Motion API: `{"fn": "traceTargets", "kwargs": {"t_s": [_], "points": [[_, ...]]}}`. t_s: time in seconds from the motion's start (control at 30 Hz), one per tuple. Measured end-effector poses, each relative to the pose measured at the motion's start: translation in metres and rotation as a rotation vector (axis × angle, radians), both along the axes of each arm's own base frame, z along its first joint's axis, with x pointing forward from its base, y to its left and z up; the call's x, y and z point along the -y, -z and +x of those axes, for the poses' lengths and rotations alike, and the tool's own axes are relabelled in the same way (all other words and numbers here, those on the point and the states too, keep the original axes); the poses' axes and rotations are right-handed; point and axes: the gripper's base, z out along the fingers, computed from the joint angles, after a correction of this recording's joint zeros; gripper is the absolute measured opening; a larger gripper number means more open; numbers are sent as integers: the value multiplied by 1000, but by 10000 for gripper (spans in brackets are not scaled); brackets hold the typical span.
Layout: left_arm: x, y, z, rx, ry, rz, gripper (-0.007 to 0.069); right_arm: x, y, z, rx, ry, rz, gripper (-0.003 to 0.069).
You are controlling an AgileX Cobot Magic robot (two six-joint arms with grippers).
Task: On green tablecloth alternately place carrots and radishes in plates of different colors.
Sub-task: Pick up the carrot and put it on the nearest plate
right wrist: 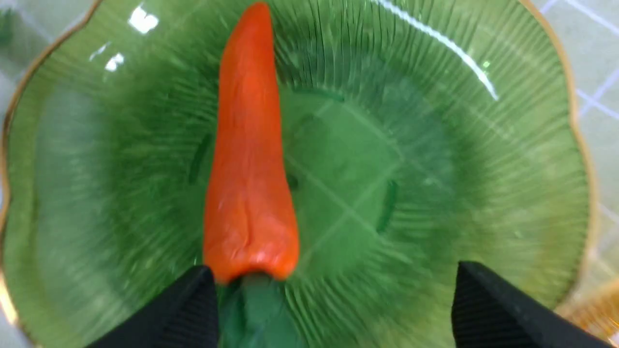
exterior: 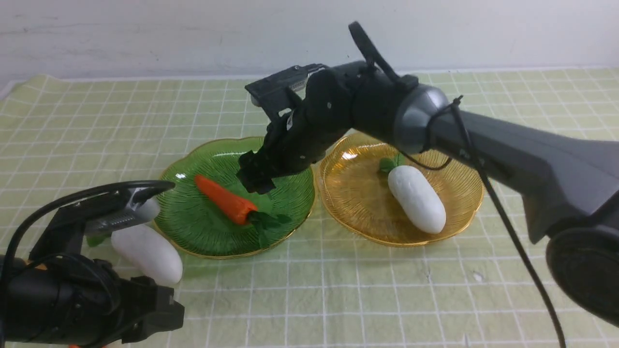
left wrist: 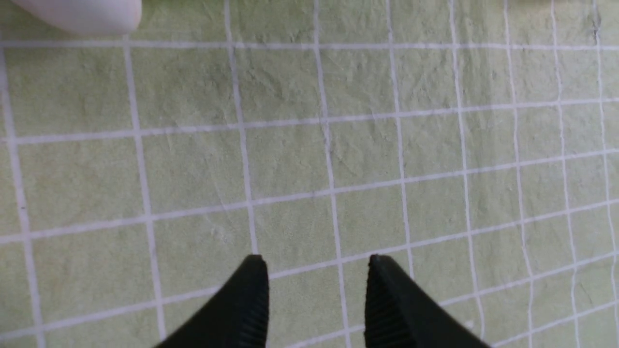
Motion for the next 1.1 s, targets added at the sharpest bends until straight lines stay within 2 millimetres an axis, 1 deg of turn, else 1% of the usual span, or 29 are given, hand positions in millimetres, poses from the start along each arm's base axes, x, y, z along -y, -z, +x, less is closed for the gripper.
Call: {"fn": "traceTargets", "kwargs": {"t_s": [0.07, 0.1, 0.13, 0.17, 0.2, 0.23, 0.27, 0.33, 0.4, 0.43, 0.47, 0.53, 0.57, 0.6, 0.63, 0.67, 0.7, 0.8, 0.83, 0.9, 0.93, 1.0, 1.03, 1.07, 1.1], "points": [[-1, 0, 0, -1, -11, 4, 258, 12, -23, -7, 6, -5, -38, 548], [-1, 0, 0, -1, -12, 7, 258, 13, -26, -8, 6, -6, -42, 544], [-3, 1, 2, 8, -23, 23, 258, 26, -49, -15, 18, -5, -81, 495], [-4, 1, 2, 16, -33, 43, 258, 36, -67, -22, 25, 1, -108, 462], [-6, 1, 3, 21, -43, 58, 258, 43, -79, -27, 30, 6, -127, 425], [-8, 2, 4, 25, -60, 82, 258, 53, -95, -35, 41, 13, -152, 384], [-9, 2, 4, 27, -60, 93, 258, 54, -97, -37, 38, 13, -159, 366], [-15, 3, 6, 35, -109, 144, 258, 67, -124, -48, 87, 31, -173, 260], [-20, 4, 7, 43, -138, 194, 258, 77, -141, -57, 117, 59, -165, 172], [-22, 4, 8, 44, -159, 207, 258, 81, -147, -62, 124, 69, -157, 144], [-25, 5, 8, 49, -170, 237, 258, 85, -153, -67, 128, 78, -148, 99], [-30, 5, 9, 46, -213, 283, 259, 97, -167, -84, 134, 96, -122, 24], [-33, 5, 9, 45, -234, 309, 265, 102, -171, -92, 130, 99, -114, 7], [-35, 6, 9, 47, -241, 328, 268, 106, -171, -98, 119, 99, -115, -1], [-38, 6, 9, 44, -274, 348, 281, 114, -173, -110, 107, 98, -110, -8], [-39, 6, 9, 45, -278, 350, 281, 116, -176, -114, 113, 99, -104, -10], [-42, 5, 10, 47, -303, 375, 305, 127, -176, -131, 95, 96, -102, -13], [-45, 5, 10, 48, -347, 389, 358, 145, -166, -158, 46, 97, -106, -13], [-46, 5, 10, 45, -368, 390, 385, 153, -161, -171, 24, 101, -106, -13], [-46, 7, 11, 39, -384, 394, 424, 164, -155, -188, 1, 103, -108, -13], [-47, 8, 13, 31, -394, 395, 439, 170, -148, -196, -16, 104, -115, -14], [-47, 15, 16, -1, -401, 406, 465, 180, -133, -211, -53, 108, -136, -14], [-47, 17, 17, -9, -401, 409, 470, 182, -131, -213, -59, 109, -140, -14], [-48, 23, 21, -31, -398, 426, 477, 190, -120, -224, -82, 111, -154, -14], [-48, 30, 26, -52, -390, 444, 479, 193, -115, -229, -92, 112, -162, -14]]}}
